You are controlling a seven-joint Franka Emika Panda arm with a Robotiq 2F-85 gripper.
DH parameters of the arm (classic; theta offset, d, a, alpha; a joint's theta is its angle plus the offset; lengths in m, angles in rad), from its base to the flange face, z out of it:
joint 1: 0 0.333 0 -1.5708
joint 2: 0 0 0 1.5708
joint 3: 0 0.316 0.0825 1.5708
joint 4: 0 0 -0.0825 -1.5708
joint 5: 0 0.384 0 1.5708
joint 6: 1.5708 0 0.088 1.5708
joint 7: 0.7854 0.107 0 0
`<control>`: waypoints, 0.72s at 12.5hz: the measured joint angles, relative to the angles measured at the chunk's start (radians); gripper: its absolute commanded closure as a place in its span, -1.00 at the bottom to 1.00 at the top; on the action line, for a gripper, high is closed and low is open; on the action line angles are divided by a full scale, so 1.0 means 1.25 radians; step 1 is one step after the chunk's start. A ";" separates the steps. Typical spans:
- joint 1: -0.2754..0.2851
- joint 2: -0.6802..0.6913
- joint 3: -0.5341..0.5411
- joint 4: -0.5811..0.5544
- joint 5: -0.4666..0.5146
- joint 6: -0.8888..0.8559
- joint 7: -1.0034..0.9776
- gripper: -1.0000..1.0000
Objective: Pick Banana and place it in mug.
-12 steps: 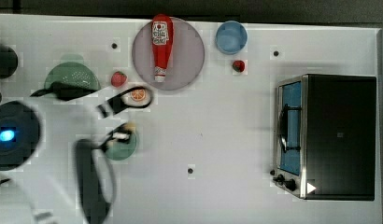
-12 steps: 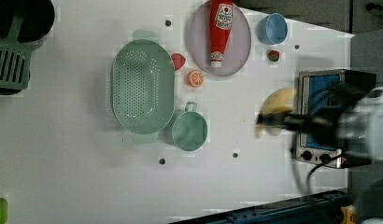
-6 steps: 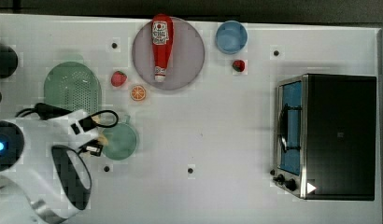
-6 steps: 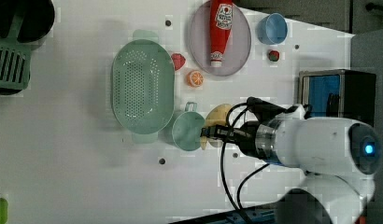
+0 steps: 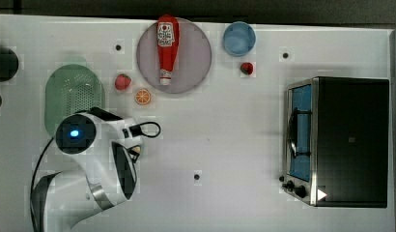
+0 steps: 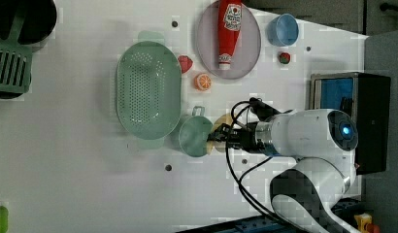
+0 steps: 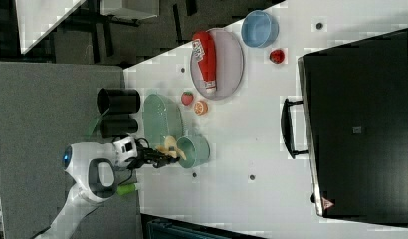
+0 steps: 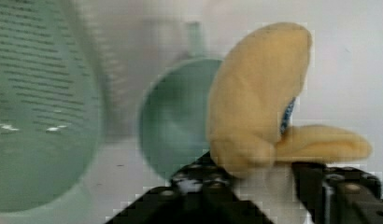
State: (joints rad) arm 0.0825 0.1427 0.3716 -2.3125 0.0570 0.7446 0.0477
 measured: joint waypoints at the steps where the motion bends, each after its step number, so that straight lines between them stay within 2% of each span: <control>1: -0.009 -0.001 0.002 -0.005 -0.002 0.006 0.000 -0.45; 2: -0.017 -0.008 0.003 -0.006 -0.001 0.020 -0.001 -0.68; 3: -0.020 -0.013 0.001 -0.003 -0.005 0.036 -0.001 -1.00; 6: -0.024 -0.019 0.014 0.022 -0.037 0.059 0.000 -1.00; 9: -0.012 -0.048 0.004 0.052 -0.002 0.057 0.002 -1.00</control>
State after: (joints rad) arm 0.0675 0.0825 0.3770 -2.2480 0.0539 0.8164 0.0507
